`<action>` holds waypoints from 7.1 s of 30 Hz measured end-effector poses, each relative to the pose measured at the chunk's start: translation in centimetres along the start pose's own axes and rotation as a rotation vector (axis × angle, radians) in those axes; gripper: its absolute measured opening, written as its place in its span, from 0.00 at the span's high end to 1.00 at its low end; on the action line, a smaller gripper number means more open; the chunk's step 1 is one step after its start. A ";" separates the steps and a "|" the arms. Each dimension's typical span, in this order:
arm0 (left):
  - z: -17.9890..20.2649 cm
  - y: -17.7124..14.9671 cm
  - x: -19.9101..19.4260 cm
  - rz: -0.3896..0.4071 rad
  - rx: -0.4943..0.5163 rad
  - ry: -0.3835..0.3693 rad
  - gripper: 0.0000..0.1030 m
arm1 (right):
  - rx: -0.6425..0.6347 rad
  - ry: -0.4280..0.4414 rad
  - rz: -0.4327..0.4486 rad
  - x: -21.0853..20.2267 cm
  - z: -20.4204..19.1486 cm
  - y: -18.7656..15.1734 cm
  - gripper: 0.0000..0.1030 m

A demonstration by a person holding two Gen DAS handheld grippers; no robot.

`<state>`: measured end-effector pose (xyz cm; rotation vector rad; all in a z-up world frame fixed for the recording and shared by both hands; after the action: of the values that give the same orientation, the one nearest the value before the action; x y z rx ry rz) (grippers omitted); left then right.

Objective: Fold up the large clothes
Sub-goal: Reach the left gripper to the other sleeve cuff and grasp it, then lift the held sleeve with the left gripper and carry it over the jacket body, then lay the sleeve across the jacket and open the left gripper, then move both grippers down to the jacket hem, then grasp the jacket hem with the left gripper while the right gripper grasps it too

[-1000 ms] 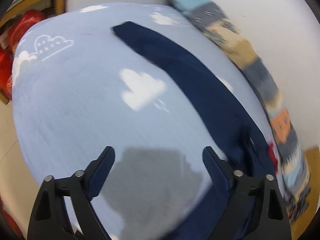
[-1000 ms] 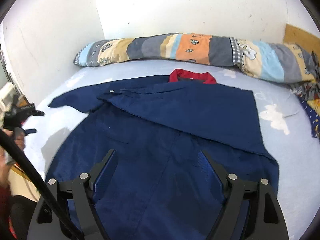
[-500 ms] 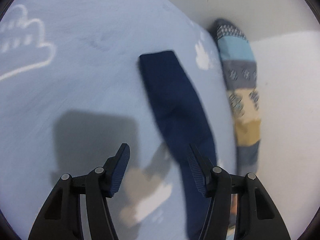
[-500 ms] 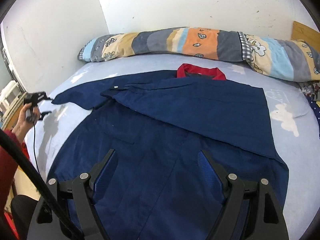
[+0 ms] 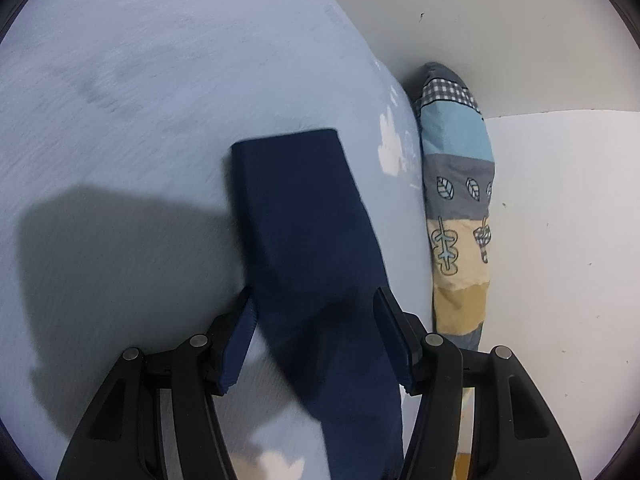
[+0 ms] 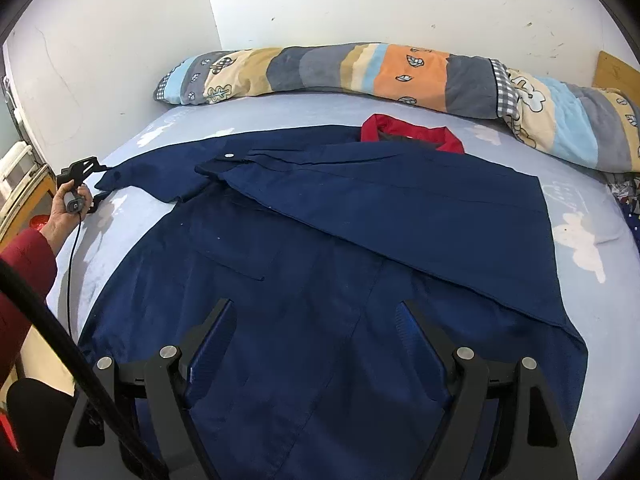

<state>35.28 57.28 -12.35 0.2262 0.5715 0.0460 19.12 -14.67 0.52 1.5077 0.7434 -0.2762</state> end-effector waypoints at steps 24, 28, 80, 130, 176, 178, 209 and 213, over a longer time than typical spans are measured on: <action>11.2 -2.1 -2.0 0.042 0.250 -0.330 0.98 | 0.098 -0.073 0.083 -1.9 3.1 1.4 0.17; 17.1 -5.5 -3.7 -0.006 0.342 -0.390 0.98 | 0.125 -0.098 0.128 -3.5 4.2 2.1 0.17; 20.6 -73.6 -12.8 -0.693 1.126 -0.481 0.12 | 0.408 -0.446 0.478 -18.8 16.3 2.9 0.17; 15.7 -60.0 -6.2 -0.362 1.509 -0.091 0.09 | 0.365 -0.424 0.300 -12.3 15.2 2.7 0.17; 3.3 -52.6 -32.8 -0.134 1.605 -0.280 0.09 | 0.453 -0.162 0.063 -16.2 7.7 -13.6 0.17; 3.0 -52.6 -33.3 -0.129 1.609 -0.282 0.09 | 0.472 -0.159 0.067 -16.5 7.7 -14.2 0.17; -7.5 -36.6 -32.2 -0.485 1.009 0.112 0.33 | 0.734 -0.318 0.046 -20.9 9.5 -20.9 0.17; -7.9 -37.6 -31.4 -0.530 0.996 0.115 0.39 | 0.759 -0.314 0.059 -21.4 9.8 -21.3 0.17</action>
<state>3.90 18.93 -10.62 1.0340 0.7186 -0.7605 -7.13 -31.76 -4.68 2.1234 0.3428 -0.7947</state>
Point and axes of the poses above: each gripper's, at about its wrist camera, not at the fingertips, and x roughly the way its jaws point, z to its right, y to its top, the point moved 2 cm from there along x, roughly the way its jaws point, and after that the axes turned 13 degrees about z, right-handed, at the moved point
